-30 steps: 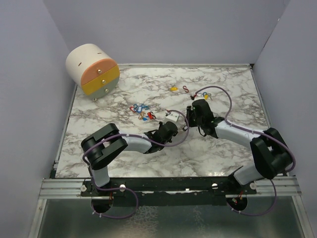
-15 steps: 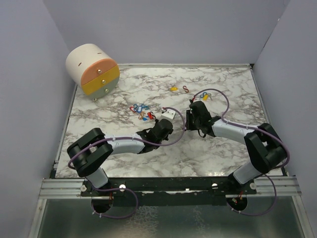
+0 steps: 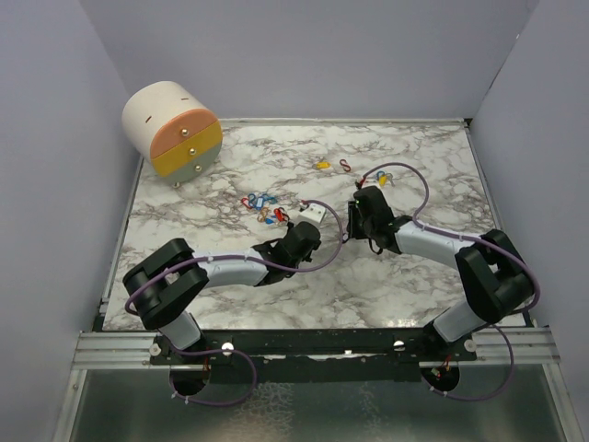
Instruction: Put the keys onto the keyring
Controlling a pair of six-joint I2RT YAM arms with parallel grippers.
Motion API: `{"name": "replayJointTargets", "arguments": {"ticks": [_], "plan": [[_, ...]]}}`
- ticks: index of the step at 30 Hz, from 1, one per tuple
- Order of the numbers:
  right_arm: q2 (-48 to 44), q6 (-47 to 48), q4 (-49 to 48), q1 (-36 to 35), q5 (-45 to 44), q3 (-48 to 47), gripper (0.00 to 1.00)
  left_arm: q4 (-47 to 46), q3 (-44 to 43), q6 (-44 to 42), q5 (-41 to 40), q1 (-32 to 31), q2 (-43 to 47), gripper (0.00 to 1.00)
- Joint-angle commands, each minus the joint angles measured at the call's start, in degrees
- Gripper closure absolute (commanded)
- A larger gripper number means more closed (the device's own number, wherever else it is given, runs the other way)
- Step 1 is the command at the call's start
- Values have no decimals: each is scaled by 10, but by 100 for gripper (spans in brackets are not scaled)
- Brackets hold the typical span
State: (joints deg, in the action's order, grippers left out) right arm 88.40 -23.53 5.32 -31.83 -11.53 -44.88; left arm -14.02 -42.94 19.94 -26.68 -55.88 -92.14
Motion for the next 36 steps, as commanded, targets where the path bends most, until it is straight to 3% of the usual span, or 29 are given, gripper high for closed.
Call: {"name": "replayJointTargets", "arguments": {"ticks": [1, 14, 24, 30, 36], "plan": [[21, 8, -34, 6, -22, 9, 70, 7, -2, -5, -2, 3, 27, 100], [40, 10, -61, 14, -17, 20, 74, 5, 2, -3, 0, 3, 26, 100], [19, 8, -70, 15, -17, 30, 99, 8, -1, -6, -2, 4, 28, 100], [-54, 34, -98, 14, 6, 62, 99, 25, -41, -18, 5, 7, 18, 100], [-97, 84, -147, 14, 96, 92, 99, 31, -105, -36, 50, 16, -13, 100]]}}
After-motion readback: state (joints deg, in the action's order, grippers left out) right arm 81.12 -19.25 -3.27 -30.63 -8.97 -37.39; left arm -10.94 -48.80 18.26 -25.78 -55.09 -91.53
